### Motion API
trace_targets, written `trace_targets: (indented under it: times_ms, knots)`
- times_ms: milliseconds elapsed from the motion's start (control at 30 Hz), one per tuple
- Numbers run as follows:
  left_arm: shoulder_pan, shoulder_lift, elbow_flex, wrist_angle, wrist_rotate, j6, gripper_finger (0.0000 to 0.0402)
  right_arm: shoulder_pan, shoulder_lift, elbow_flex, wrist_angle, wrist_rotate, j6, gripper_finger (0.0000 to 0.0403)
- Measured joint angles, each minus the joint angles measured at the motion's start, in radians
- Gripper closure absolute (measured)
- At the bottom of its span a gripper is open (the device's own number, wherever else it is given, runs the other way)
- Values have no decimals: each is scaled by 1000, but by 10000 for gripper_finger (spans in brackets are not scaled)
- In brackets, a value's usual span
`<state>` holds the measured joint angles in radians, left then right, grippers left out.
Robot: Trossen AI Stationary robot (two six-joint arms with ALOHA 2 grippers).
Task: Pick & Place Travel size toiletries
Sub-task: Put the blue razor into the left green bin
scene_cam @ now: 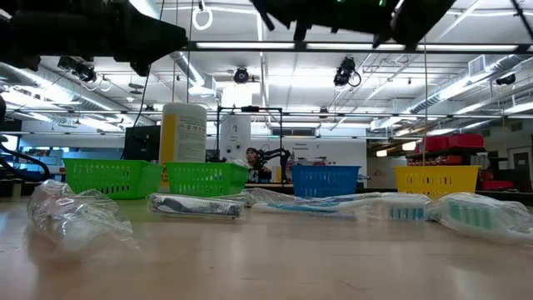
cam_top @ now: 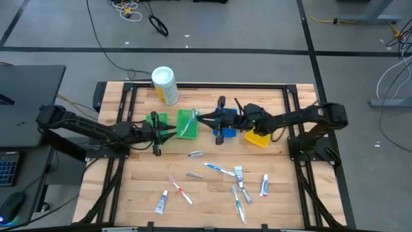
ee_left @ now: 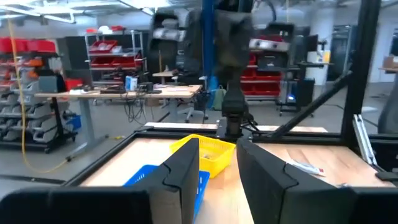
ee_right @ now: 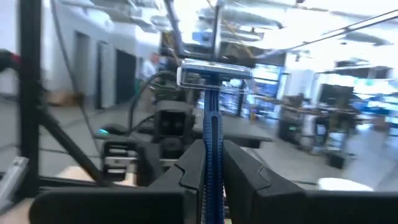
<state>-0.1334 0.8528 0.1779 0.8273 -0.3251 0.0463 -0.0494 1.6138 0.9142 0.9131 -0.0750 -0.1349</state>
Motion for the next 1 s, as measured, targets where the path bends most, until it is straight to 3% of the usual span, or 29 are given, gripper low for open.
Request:
trace_targets:
  times_ms: [100, 300, 600, 700, 800, 1000]
  knots:
    - [39, 0, 30, -35, 13, -5, 279, -7, 72, 30, 43, -61, 43, 357]
    - [87, 42, 74, -77, 103, -42, 243, -5, 130, 91, 33, -59, 57, 357]
    - [117, 297, 198, -4, 105, -45, 191, -2, 131, 97, 15, -59, 60, 357]
    - [117, 387, 265, 0, 56, -21, 190, -2, 132, 97, 2, -58, 58, 357]
    - [117, 433, 319, 2, 79, -20, 197, -2, 131, 97, 2, -58, 35, 357]
    - [116, 452, 352, -1, 83, -16, 214, -3, 131, 97, -43, -58, 28, 357]
